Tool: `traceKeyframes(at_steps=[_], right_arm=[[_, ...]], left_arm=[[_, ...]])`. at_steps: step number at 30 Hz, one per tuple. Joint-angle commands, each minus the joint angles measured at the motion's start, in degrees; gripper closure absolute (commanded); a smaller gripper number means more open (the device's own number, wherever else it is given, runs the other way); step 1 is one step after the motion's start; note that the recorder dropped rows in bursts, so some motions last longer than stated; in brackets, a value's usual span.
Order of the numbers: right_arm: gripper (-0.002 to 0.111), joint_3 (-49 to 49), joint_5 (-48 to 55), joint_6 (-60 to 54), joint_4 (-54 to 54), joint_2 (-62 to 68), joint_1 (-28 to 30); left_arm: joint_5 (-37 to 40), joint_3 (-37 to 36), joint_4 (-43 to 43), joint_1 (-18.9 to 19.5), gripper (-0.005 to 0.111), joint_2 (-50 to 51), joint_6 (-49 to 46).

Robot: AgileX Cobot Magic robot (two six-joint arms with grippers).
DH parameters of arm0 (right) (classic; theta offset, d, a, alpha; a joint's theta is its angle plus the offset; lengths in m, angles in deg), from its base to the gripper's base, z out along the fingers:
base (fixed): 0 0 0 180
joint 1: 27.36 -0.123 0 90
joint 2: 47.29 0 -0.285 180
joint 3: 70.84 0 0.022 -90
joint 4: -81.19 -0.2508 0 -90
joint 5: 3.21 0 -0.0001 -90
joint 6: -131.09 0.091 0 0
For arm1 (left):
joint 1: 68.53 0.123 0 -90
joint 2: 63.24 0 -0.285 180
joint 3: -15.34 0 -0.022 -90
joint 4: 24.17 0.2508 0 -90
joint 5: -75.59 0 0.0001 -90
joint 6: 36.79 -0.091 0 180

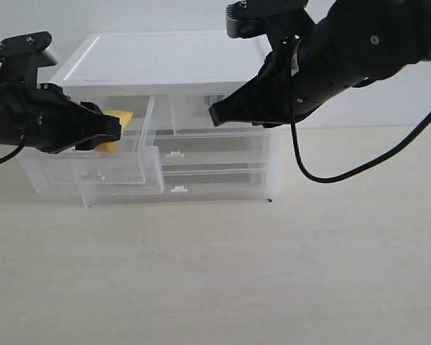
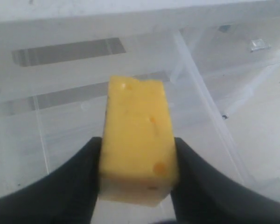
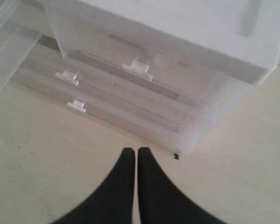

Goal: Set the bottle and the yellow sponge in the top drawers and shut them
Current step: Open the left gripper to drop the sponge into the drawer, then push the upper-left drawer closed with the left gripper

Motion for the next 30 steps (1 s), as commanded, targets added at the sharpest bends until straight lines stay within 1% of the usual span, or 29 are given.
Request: traceKeyframes(at_steps=[1,4,7,9,12,13,15,16,18,19,22,25,27,30], right_arm=[[0.108,-0.13,0.0,-0.45,-0.08,-0.61,0.02],[0.108,-0.13,0.0,-0.45,-0.08,-0.61,0.02],[0.108,-0.13,0.0,-0.45,-0.08,-0.61,0.02],[0.108,-0.13,0.0,-0.45,-0.08,-0.61,0.02],[0.108,-0.13,-0.21,-0.44,-0.08,-0.61,0.02],[0.108,-0.13,-0.21,-0.44,-0.08,-0.61,0.02],[0.108,-0.13,-0.32,-0.44,-0.08,-0.61,0.02],[0.108,-0.13,-0.32,-0.44,-0.08,-0.61,0.02],[0.108,-0.13,-0.58,-0.31,-0.08,-0.61,0.02],[0.108,-0.13,-0.83,-0.31,-0.08,-0.61,0.02],[0.108,-0.13,-0.95,-0.2,-0.08,-0.61,0.02],[0.108,-0.13,-0.95,-0.2,-0.08,-0.61,0.02],[0.108,-0.13,-0.95,-0.08,-0.19,-0.61,0.02],[0.108,-0.13,-0.81,0.17,-0.31,-0.61,0.02]], left_arm=[[0.13,0.38,0.11,0.19,0.064,-0.04,0.75],[0.23,0.38,0.11,0.19,0.064,-0.04,0.75],[0.12,0.38,0.11,0.19,0.059,-0.5,0.75],[0.23,0.38,0.11,0.19,0.054,-2.78,0.75],[2.05,0.38,0.11,0.19,0.053,-6.9,1.09],[3.29,0.38,0.35,0.19,0.053,-8.57,2.61],[9.19,0.38,4.15,0.19,0.053,-13.47,8.57],[13.71,0.38,7.39,0.19,0.053,-16.23,11.22],[17.68,0.38,11.5,0.19,0.053,-19.26,15.41],[20.09,-0.39,14.03,0.19,0.053,-21.31,18.84],[24.72,-4.13,15.92,0.19,0.053,-23.31,21.68],[24.11,-8.63,16.65,0.19,0.053,-23.44,23.41],[21.07,-11.94,19.11,0.19,0.053,-23.44,25.78],[16.39,-14.66,19.49,0.19,0.053,-23.09,27.5]])
